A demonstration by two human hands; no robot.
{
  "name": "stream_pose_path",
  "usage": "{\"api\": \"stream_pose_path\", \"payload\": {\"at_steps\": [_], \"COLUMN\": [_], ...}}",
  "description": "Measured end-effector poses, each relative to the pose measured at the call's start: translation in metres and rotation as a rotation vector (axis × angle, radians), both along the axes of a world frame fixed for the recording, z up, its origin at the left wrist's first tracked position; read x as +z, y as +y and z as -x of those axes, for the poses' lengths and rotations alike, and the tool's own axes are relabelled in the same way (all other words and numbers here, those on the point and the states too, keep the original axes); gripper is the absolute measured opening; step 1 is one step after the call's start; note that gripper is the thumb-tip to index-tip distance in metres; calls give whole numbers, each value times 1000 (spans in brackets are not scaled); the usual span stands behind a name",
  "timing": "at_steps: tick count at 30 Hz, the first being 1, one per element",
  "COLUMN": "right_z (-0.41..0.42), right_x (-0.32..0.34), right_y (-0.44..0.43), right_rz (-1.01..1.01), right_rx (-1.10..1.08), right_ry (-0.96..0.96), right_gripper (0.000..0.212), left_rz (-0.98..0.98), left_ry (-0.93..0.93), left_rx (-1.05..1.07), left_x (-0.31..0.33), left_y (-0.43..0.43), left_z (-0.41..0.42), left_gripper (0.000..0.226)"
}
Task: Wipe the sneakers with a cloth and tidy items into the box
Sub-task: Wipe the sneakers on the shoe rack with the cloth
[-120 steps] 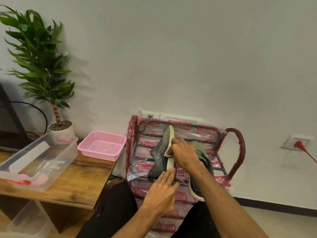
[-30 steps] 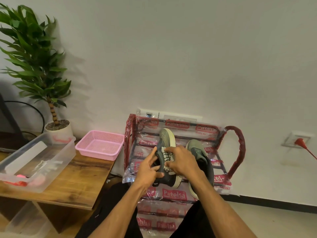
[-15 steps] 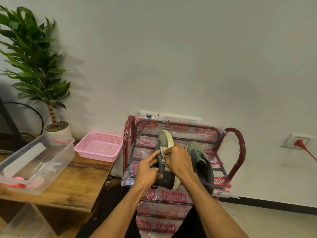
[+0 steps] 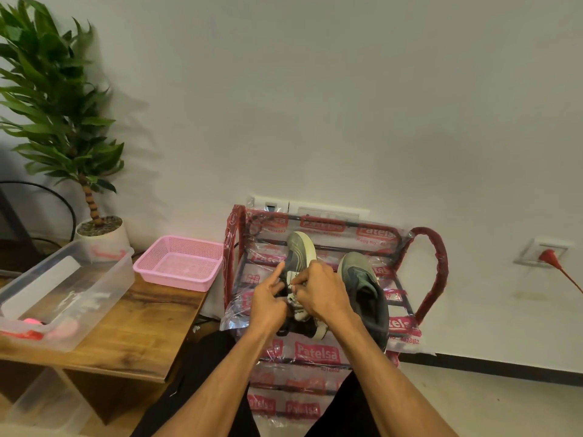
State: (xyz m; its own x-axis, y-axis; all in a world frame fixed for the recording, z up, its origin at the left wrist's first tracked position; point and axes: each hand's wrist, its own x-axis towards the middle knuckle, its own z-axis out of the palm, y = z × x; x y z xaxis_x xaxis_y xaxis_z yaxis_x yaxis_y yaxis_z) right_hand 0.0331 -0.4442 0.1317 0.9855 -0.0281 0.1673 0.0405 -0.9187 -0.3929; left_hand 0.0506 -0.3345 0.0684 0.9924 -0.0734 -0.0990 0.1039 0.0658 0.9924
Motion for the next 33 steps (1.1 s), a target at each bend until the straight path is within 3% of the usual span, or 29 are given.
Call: {"api": "stream_pose_path", "payload": {"at_steps": [5, 10, 13, 18, 22, 27, 33], "right_z": [-4, -12, -19, -21, -10, 6, 5], "right_x": [-4, -25, -24, -9, 3, 5, -7], "right_y": [0, 14, 8, -28, -38, -21, -3], "right_rz": [38, 163, 215, 88, -3, 103, 175], "right_rx": [4, -10, -33, -151, -51, 22, -49], "right_ry": [-15, -123, -115, -70, 8, 131, 11], "right_gripper": [21, 20, 21, 21, 19, 18, 22], "left_rz": [-38, 105, 127, 92, 60, 28, 28], "left_ry": [-39, 60, 97, 124, 96, 33, 94], "left_rx": [-62, -21, -16, -64, -138, -157, -116], "left_x": [3, 1, 0, 6, 13, 12, 13], "left_y": [0, 4, 5, 4, 3, 0, 1], "left_z": [2, 6, 7, 6, 10, 10, 7], "left_gripper": [85, 79, 88, 102, 101, 97, 92]}}
